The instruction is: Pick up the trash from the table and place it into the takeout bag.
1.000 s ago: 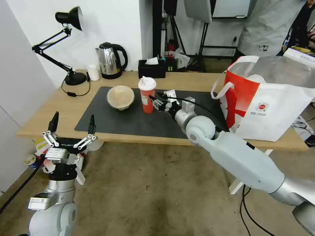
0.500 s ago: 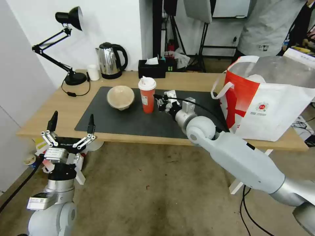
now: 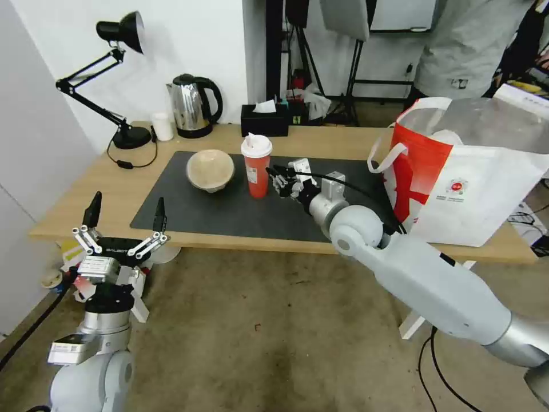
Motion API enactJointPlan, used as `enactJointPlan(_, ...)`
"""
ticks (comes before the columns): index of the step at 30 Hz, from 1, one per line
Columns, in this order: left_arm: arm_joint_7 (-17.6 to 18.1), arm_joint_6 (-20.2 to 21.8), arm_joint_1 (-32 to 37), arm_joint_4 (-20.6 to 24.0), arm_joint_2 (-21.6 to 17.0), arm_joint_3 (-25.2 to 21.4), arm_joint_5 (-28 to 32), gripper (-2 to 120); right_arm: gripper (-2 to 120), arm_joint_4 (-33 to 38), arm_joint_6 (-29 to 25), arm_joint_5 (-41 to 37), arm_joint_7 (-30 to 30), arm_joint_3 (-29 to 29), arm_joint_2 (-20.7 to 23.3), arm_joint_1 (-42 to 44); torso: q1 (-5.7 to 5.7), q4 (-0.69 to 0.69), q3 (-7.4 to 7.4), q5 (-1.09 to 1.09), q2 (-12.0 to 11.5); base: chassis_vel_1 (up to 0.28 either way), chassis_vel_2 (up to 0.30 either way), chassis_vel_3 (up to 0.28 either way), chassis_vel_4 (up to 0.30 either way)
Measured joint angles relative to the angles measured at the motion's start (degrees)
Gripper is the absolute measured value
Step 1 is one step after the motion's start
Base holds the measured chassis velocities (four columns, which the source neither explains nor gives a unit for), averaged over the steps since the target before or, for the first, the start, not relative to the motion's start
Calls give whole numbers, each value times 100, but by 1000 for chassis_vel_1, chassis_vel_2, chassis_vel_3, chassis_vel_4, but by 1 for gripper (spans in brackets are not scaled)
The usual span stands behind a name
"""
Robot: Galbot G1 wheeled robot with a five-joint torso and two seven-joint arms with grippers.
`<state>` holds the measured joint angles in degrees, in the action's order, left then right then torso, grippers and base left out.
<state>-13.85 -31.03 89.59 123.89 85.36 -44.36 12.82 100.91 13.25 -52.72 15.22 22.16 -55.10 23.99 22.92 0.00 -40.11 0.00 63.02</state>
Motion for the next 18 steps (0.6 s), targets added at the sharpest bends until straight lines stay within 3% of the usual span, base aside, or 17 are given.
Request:
enactJointPlan(6,-1,7,16,28,16,38,-12,100,56,94,52,-5,43,4,68,31,0,0,0,0,0,0,0,0,0)
enactJointPlan(13,-10,2,78,80,16,68,-39,100,86,-239,55,9,-7,67,-66,-74,0,0,0,0,0,0,0,0,0)
enactJointPlan(18,-10,2,75,81,4,56,-39,100,99,-454,49,15,-83,110,-179,-188,0,0,0,-1,0,0,0,0,0)
